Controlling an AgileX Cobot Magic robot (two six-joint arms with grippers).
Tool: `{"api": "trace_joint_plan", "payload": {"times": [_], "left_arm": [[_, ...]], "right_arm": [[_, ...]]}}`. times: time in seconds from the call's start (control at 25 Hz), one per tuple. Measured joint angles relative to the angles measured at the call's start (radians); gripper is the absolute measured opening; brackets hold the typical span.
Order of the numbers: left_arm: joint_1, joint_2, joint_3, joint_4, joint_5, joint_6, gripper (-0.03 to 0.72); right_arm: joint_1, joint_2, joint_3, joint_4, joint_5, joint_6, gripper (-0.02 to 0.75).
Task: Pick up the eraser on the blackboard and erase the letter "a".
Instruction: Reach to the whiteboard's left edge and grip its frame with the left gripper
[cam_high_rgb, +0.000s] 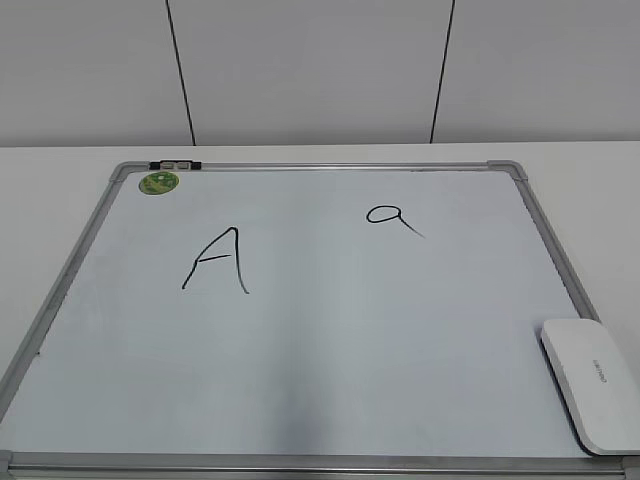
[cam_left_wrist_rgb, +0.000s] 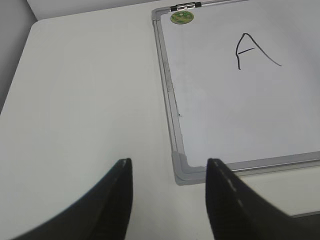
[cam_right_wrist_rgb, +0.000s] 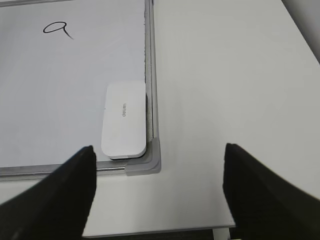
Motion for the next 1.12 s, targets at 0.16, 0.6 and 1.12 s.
{"api": "trace_joint_plan", "payload": {"times": [0.16,0.6,1.12], "left_arm": [[0.000,0.000,0.000,0.000,0.000,0.000,0.347],[0.000,0.000,0.000,0.000,0.000,0.000,0.347],[0.000,0.005,-0.016,0.009,-0.023,0.000,0.599]], "right_arm": [[0.000,0.000,0.000,0.000,0.000,0.000,0.587],[0.000,0.000,0.000,0.000,0.000,0.000,0.587],[0.000,0.000,0.000,0.000,0.000,0.000,0.587]]}}
